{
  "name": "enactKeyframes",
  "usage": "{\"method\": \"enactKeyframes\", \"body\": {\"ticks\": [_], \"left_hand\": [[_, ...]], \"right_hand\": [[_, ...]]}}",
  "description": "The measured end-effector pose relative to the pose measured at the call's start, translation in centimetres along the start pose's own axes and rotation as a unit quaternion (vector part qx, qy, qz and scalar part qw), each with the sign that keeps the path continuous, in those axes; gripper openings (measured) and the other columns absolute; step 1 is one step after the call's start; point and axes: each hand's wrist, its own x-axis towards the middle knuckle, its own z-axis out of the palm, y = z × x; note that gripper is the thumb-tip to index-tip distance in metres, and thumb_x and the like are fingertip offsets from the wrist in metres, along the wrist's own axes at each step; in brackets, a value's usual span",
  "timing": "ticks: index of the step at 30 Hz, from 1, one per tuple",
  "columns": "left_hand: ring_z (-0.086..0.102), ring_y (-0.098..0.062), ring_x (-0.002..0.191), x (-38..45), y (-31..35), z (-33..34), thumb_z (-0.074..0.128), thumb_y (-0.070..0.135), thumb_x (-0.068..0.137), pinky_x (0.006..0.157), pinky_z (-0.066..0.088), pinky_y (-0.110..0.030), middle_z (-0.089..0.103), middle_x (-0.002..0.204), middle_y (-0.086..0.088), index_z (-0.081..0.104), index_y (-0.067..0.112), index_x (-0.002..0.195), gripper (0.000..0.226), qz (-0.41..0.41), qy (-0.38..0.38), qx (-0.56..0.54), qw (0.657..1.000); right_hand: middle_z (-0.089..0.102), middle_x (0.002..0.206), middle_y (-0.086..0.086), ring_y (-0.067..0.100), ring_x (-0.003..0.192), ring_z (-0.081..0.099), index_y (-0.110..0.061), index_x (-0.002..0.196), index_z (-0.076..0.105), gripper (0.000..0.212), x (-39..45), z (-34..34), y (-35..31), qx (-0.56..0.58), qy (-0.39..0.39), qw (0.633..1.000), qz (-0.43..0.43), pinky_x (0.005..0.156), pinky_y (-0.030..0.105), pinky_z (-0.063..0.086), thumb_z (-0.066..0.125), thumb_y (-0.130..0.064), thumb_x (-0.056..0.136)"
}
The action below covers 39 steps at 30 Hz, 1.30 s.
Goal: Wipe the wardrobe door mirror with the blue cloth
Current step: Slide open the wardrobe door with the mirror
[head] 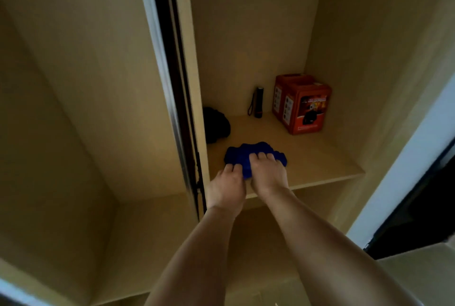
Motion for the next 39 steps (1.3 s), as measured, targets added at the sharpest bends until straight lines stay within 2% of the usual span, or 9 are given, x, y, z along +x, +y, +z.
{"method": "enactKeyframes", "body": {"ticks": [5, 9, 14, 19, 23, 27, 30, 35, 39], "left_hand": [[0.055, -0.017, 0.076, -2.2, -0.7, -3.6, 0.033, 0.031, 0.096, 0.052, 0.037, -0.031, 0.055, 0.091, 0.003, 0.048, 0.02, 0.096, 0.019, -0.006, 0.11, -0.011, 0.994], [0.049, -0.016, 0.067, -2.1, -1.9, -6.6, 0.028, 0.034, 0.098, 0.053, 0.037, -0.03, 0.051, 0.087, 0.002, 0.046, 0.019, 0.094, 0.023, -0.072, 0.166, -0.051, 0.982], [0.046, -0.015, 0.07, 0.1, -3.6, -10.0, 0.039, 0.023, 0.094, 0.056, 0.033, -0.031, 0.052, 0.098, 0.003, 0.045, 0.023, 0.1, 0.009, -0.162, 0.173, -0.11, 0.965], [0.05, -0.02, 0.085, 2.2, -5.5, -11.7, 0.04, 0.012, 0.091, 0.064, 0.04, -0.034, 0.054, 0.112, -0.003, 0.046, 0.021, 0.108, 0.02, -0.222, 0.167, -0.193, 0.941], [0.057, -0.021, 0.103, 2.4, -7.6, -11.4, 0.044, 0.008, 0.089, 0.069, 0.046, -0.029, 0.056, 0.125, -0.002, 0.041, 0.022, 0.135, 0.048, -0.194, 0.109, -0.202, 0.954], [0.058, -0.011, 0.091, 2.3, -9.1, -11.5, 0.042, 0.001, 0.085, 0.054, 0.036, -0.013, 0.065, 0.115, 0.0, 0.048, 0.023, 0.134, 0.054, -0.15, 0.094, -0.236, 0.955], [0.058, -0.01, 0.082, 2.3, -9.3, -11.6, 0.041, 0.008, 0.089, 0.048, 0.035, -0.015, 0.065, 0.098, 0.005, 0.057, 0.025, 0.124, 0.042, -0.154, 0.104, -0.259, 0.948], [0.054, -0.009, 0.067, 2.3, -9.2, -11.0, 0.039, 0.031, 0.096, 0.044, 0.034, -0.022, 0.066, 0.091, 0.007, 0.06, 0.035, 0.114, 0.028, -0.157, 0.131, -0.233, 0.951], [0.047, 0.003, 0.059, 2.2, -9.2, -10.9, 0.044, 0.027, 0.095, 0.042, 0.031, -0.019, 0.063, 0.084, 0.011, 0.061, 0.034, 0.115, 0.027, -0.149, 0.127, -0.245, 0.949]], "right_hand": [[0.06, 0.108, 0.005, 0.022, 0.097, 0.057, -0.015, 0.111, 0.052, 0.017, -1.7, -2.7, -3.2, 0.001, 0.055, 0.997, -0.062, 0.064, 0.029, 0.039, 0.045, -0.013, 0.096], [0.063, 0.1, 0.003, 0.022, 0.083, 0.061, -0.017, 0.105, 0.055, 0.014, -1.8, -5.2, -6.0, 0.018, 0.08, 0.991, -0.107, 0.054, 0.03, 0.037, 0.043, -0.017, 0.097], [0.062, 0.092, 0.005, 0.023, 0.075, 0.058, -0.014, 0.104, 0.057, 0.015, -0.5, -8.7, -8.9, 0.045, 0.11, 0.984, -0.136, 0.054, 0.032, 0.036, 0.049, -0.007, 0.093], [0.064, 0.093, 0.007, 0.024, 0.077, 0.061, -0.011, 0.103, 0.057, 0.016, 1.4, -10.2, -12.1, 0.058, 0.116, 0.985, -0.117, 0.054, 0.032, 0.037, 0.043, -0.006, 0.096], [0.064, 0.099, 0.009, 0.026, 0.085, 0.063, -0.01, 0.108, 0.057, 0.019, 2.1, -9.6, -13.6, 0.042, 0.097, 0.988, -0.109, 0.057, 0.033, 0.038, 0.043, -0.006, 0.097], [0.063, 0.098, 0.009, 0.027, 0.085, 0.061, -0.009, 0.102, 0.059, 0.017, 2.8, -8.9, -14.4, 0.086, 0.103, 0.99, -0.05, 0.056, 0.031, 0.036, 0.043, -0.007, 0.097], [0.064, 0.097, 0.007, 0.024, 0.082, 0.059, -0.013, 0.096, 0.058, 0.019, 3.3, -8.5, -14.8, 0.139, 0.101, 0.985, 0.012, 0.048, 0.026, 0.028, 0.041, -0.018, 0.101], [0.064, 0.1, 0.004, 0.024, 0.091, 0.061, -0.016, 0.103, 0.06, 0.023, 3.3, -7.8, -15.8, 0.258, 0.097, 0.956, 0.1, 0.06, 0.029, 0.039, 0.045, -0.033, 0.099], [0.063, 0.113, 0.005, 0.024, 0.1, 0.059, -0.017, 0.117, 0.058, 0.025, 3.0, -7.6, -15.9, 0.296, 0.087, 0.944, 0.116, 0.065, 0.029, 0.04, 0.043, -0.029, 0.1]]}}
